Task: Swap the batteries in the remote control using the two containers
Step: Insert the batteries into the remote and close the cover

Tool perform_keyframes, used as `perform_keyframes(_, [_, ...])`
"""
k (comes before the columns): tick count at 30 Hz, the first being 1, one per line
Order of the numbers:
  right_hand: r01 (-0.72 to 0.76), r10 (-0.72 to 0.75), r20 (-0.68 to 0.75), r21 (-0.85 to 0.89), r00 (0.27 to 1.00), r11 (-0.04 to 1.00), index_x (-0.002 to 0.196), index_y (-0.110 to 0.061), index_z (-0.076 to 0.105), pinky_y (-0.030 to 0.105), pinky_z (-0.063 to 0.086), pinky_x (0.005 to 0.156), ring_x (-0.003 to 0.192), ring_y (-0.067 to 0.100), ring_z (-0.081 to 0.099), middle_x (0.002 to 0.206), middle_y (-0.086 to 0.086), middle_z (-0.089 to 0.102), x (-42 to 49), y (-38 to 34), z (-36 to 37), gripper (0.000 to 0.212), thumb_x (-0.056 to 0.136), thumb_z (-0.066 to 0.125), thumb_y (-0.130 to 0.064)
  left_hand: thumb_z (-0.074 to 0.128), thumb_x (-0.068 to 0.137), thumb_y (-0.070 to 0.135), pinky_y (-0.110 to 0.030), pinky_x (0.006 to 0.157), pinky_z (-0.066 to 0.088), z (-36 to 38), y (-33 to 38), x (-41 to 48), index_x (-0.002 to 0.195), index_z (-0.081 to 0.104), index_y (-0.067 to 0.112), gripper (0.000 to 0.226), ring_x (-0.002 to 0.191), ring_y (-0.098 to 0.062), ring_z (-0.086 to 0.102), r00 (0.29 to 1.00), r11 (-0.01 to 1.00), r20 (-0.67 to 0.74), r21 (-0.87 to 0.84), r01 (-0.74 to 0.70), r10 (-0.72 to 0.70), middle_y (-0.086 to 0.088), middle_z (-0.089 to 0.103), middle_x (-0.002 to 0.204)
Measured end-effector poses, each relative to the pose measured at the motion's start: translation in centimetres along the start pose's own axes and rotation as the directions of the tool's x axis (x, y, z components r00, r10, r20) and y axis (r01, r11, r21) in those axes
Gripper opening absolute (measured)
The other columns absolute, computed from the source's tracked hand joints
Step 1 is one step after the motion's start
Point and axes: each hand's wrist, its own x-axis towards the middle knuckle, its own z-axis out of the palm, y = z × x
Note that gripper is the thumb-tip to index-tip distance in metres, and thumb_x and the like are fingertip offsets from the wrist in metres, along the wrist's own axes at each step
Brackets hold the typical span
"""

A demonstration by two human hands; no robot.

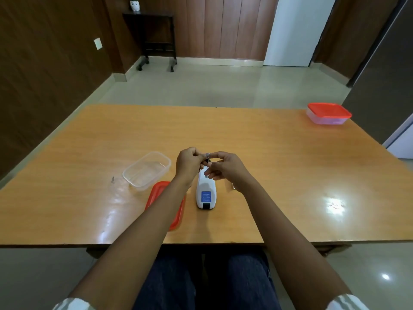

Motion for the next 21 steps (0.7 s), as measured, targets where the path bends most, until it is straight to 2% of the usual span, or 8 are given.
perform_keyframes(5, [-0.06, 0.059, -0.023, -0.004, 0.998, 0.998, 0.112, -0.008, 0.061, 0.016, 0.046, 0.044, 0.04, 0.008, 0.056, 0.066, 0.016, 0.063, 0.2, 0.2, -0.2, 0.028, 0.09, 0.046, -0.001, 0.061, 0.085, 0.005, -0.02, 0.046, 0.036, -0.8, -0.2, -0.2, 0.068, 0.056, 0.007, 0.018, 0.045, -0.009, 0.046, 0.996, 0.999, 0.086, 0.019, -0.035, 0.034, -0.01, 0.066, 0.069])
perform_keyframes(8, [-0.084, 0.089, -0.07, 0.063, 0.994, 0.994, 0.114, -0.004, 0.059, 0.018, 0.045, 0.046, 0.046, 0.011, 0.057, 0.069, 0.016, 0.064, 0.3, 0.7, -0.4, 0.03, 0.089, 0.044, 0.0, 0.062, 0.085, 0.007, -0.022, 0.049, 0.035, -1.1, -0.6, -0.2, 0.067, 0.055, 0.01, 0.019, 0.05, -0.011, 0.045, 0.999, 0.998, 0.04, 0.061, -0.011, 0.009, -0.008, 0.064, 0.069])
perform_keyframes(11, [-0.097, 0.106, -0.085, 0.099, 0.991, 0.99, 0.117, -0.011, 0.057, 0.022, 0.044, 0.052, 0.054, 0.015, 0.054, 0.073, 0.014, 0.065, 0.4, 1.0, -0.7, 0.032, 0.089, 0.044, -0.002, 0.06, 0.085, 0.007, -0.023, 0.052, 0.035, -1.3, -1.3, -0.4, 0.068, 0.053, 0.013, 0.019, 0.055, -0.012, 0.046, 0.998, 0.986, 0.003, 0.158, 0.058, -0.06, -0.003, 0.061, 0.066])
perform_keyframes(13, [-0.108, 0.119, -0.081, 0.132, 0.99, 0.985, 0.116, -0.008, 0.058, 0.023, 0.043, 0.052, 0.054, 0.015, 0.053, 0.072, 0.014, 0.065, 0.4, 0.9, -0.9, 0.031, 0.089, 0.044, -0.001, 0.06, 0.085, 0.009, -0.025, 0.056, 0.038, -1.1, -1.7, -0.4, 0.072, 0.054, 0.012, 0.014, 0.063, -0.015, 0.05, 0.997, 0.968, 0.007, 0.24, 0.076, -0.08, -0.003, 0.06, 0.069])
perform_keyframes(15, [-0.116, 0.129, -0.072, 0.164, 0.989, 0.98, 0.111, -0.006, 0.058, 0.023, 0.042, 0.051, 0.053, 0.016, 0.051, 0.07, 0.015, 0.064, 0.4, 0.8, -1.0, 0.026, 0.089, 0.045, -0.001, 0.062, 0.084, 0.015, -0.03, 0.066, 0.04, -0.6, -1.7, -0.5, 0.082, 0.055, 0.01, 0.009, 0.077, -0.02, 0.053, 0.998, 0.91, -0.003, 0.41, 0.064, -0.069, -0.005, 0.062, 0.083])
perform_keyframes(16, [-0.119, 0.133, -0.067, 0.181, 0.989, 0.976, 0.109, -0.006, 0.057, 0.024, 0.04, 0.051, 0.053, 0.016, 0.05, 0.07, 0.015, 0.064, 0.4, 0.7, -1.0, 0.023, 0.09, 0.045, -0.001, 0.063, 0.084, 0.02, -0.031, 0.068, 0.04, -0.3, -1.7, -0.6, 0.087, 0.055, 0.009, 0.014, 0.082, -0.022, 0.054, 0.998, 0.859, -0.012, 0.509, 0.055, -0.057, -0.008, 0.062, 0.091])
perform_keyframes(19, [-0.129, 0.144, -0.054, 0.219, 0.988, 0.967, 0.105, -0.006, 0.056, 0.024, 0.036, 0.052, 0.054, 0.015, 0.045, 0.071, 0.015, 0.063, 0.3, 0.6, -1.2, 0.019, 0.09, 0.046, 0.0, 0.068, 0.081, 0.034, -0.035, 0.07, 0.037, 0.7, -2.0, -1.3, 0.105, 0.052, 0.003, 0.043, 0.102, -0.031, 0.055, 1.0, 0.686, -0.014, 0.728, 0.007, 0.005, -0.015, 0.061, 0.109])
perform_keyframes(21, [-0.126, 0.142, -0.054, 0.238, 0.988, 0.963, 0.104, -0.006, 0.057, 0.023, 0.034, 0.052, 0.056, 0.014, 0.043, 0.072, 0.013, 0.063, 0.3, 0.6, -1.3, 0.016, 0.091, 0.048, -0.001, 0.069, 0.078, 0.043, -0.034, 0.073, 0.037, 1.3, -2.3, -1.7, 0.113, 0.048, 0.001, 0.059, 0.111, -0.033, 0.05, 1.0, 0.609, 0.006, 0.793, -0.016, 0.018, -0.016, 0.058, 0.116])
